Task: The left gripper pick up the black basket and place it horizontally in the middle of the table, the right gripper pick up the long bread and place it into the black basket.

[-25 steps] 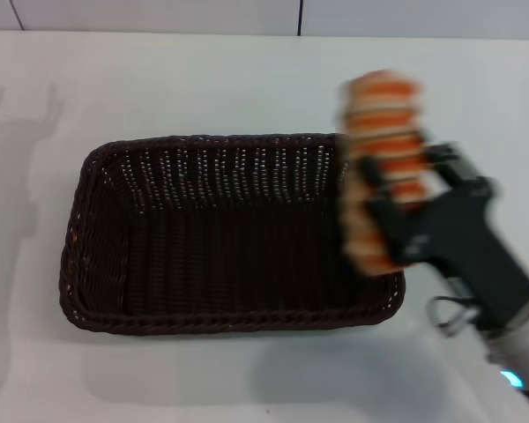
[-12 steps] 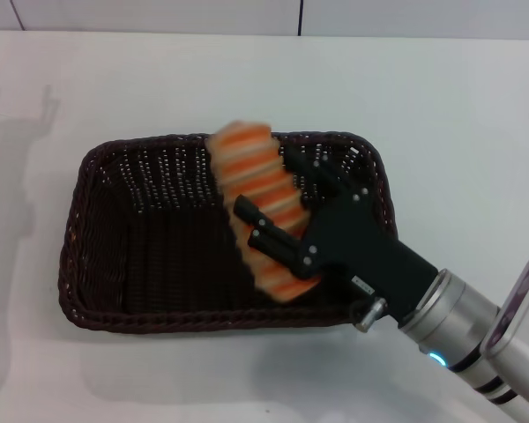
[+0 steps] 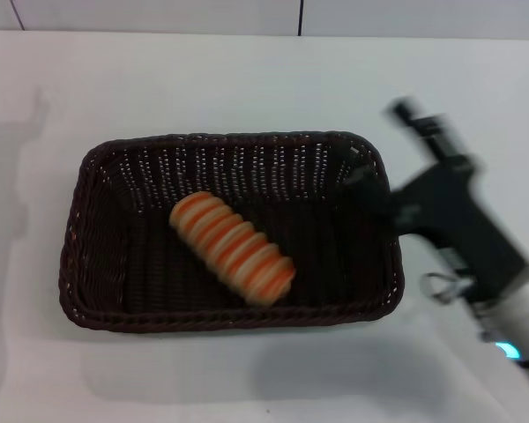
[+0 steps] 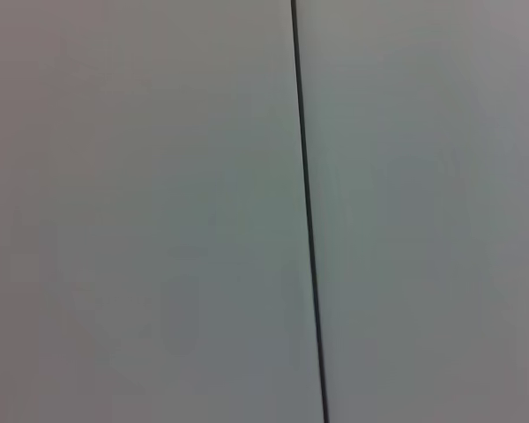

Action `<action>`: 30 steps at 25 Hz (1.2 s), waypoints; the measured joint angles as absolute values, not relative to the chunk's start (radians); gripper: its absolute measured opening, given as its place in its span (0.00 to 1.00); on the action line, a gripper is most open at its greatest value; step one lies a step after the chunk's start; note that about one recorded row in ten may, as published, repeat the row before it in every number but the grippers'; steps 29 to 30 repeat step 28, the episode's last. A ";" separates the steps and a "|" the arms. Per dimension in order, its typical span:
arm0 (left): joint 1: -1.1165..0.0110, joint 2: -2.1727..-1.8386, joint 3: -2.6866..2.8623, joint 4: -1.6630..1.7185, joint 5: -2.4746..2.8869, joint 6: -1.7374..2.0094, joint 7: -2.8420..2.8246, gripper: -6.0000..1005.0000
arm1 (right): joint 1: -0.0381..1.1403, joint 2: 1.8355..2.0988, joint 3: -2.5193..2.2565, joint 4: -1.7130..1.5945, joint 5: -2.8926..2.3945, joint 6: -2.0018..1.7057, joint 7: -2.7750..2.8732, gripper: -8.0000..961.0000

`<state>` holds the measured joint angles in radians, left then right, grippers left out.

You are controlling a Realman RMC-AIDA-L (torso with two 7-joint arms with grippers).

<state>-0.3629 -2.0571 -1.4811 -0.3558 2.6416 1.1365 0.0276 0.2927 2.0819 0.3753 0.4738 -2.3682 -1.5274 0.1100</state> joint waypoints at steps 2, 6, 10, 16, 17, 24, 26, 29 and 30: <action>-0.363 -2.057 -1.484 -0.351 2.640 1.137 0.028 0.78 | 0.225 2.086 0.458 0.473 -2.361 -1.580 0.091 0.85; -0.358 -2.057 -1.485 -0.347 2.639 1.137 0.028 0.78 | 0.116 2.088 0.542 0.474 -2.252 -1.678 0.037 0.85; -0.357 -2.062 -1.487 -0.326 2.639 1.138 0.028 0.78 | 0.069 2.089 0.538 0.460 -2.042 -1.740 0.030 0.85; -0.347 -2.070 -1.488 -0.310 2.639 1.139 0.028 0.78 | 0.050 2.090 0.537 0.448 -1.910 -1.753 0.032 0.85; -0.343 -2.070 -1.488 -0.310 2.639 1.140 0.028 0.78 | 0.049 2.089 0.537 0.447 -1.903 -1.753 0.032 0.85; -0.334 -2.072 -1.488 -0.287 2.637 1.142 0.008 0.78 | 0.061 2.089 0.539 0.423 -1.896 -1.742 0.032 0.85; -0.333 -2.072 -1.486 -0.287 2.637 1.142 -0.013 0.78 | 0.061 2.089 0.543 0.422 -1.896 -1.742 0.032 0.85; -0.330 -2.071 -1.478 -0.287 2.638 1.143 -0.020 0.78 | 0.062 2.089 0.545 0.421 -1.896 -1.742 0.029 0.85; -0.330 -2.071 -1.478 -0.287 2.638 1.143 -0.020 0.78 | 0.062 2.089 0.545 0.421 -1.896 -1.742 0.029 0.85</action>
